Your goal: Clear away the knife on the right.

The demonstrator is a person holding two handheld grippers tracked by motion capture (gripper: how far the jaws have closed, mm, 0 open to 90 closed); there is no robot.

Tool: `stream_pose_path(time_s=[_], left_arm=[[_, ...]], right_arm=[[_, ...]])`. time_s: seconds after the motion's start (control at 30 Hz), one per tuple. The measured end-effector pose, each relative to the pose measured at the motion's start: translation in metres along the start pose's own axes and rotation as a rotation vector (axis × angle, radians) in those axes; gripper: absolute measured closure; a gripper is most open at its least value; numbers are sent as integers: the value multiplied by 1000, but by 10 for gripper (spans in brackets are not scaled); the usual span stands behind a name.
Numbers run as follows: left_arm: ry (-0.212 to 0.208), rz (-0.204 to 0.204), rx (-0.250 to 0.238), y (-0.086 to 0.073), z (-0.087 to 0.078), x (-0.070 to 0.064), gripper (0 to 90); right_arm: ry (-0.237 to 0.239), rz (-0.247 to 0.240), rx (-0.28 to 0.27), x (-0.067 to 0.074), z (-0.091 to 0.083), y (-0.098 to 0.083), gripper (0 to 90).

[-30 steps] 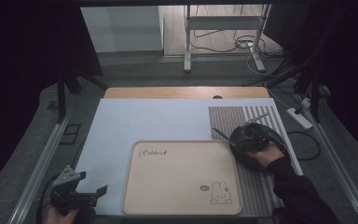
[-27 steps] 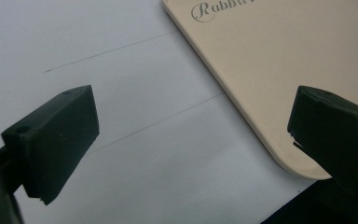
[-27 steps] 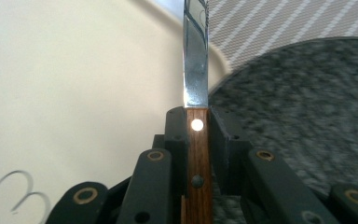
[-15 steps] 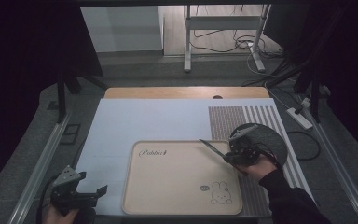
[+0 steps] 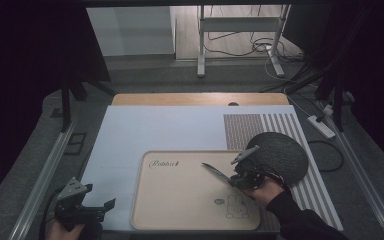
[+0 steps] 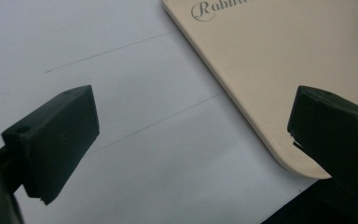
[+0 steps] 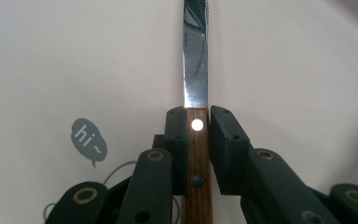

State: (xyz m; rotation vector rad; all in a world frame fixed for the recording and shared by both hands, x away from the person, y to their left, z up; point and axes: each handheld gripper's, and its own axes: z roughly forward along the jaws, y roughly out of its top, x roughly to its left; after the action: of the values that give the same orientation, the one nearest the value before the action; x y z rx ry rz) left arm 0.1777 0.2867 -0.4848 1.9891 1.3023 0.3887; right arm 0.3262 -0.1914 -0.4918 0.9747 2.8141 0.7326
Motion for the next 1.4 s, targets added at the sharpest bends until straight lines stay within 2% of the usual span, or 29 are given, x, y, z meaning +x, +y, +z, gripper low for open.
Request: stream_pose_path(time_s=[0.1,0.23,0.37,0.4,0.43,0.53,0.63,0.73,0.87,0.9,1.4], left_arm=[[1,1,1,0,0,0,21],[1,1,1,0,0,0,21],[1,1,2,0,0,0,21],[1,2,3,0,0,0,21],[2,3,5,0,1,0,21],[4,6,8,1,1,-1,22],[4,6,8,1,1,-1,22],[4,5,9,1,1,0,22],[5,7,9,1,1,-1,22],[5,7,10,1,1,-1,22],[4,8,8,1,1,-1,22]], right_arm=[[-4,-7,17,2,4,-1,772],[24,-6,47,2,8,-2,763],[25,-10,12,0,1,1,676],[22,-23,-11,0,-4,4,678],[28,-38,-21,0,-7,6,719],[62,-103,-18,8,-7,16,891],[80,-174,29,19,5,27,895],[76,-216,72,21,18,32,895],[69,-201,110,14,25,30,895],[85,-180,103,11,25,28,895],[71,-65,96,-19,6,1,895]])
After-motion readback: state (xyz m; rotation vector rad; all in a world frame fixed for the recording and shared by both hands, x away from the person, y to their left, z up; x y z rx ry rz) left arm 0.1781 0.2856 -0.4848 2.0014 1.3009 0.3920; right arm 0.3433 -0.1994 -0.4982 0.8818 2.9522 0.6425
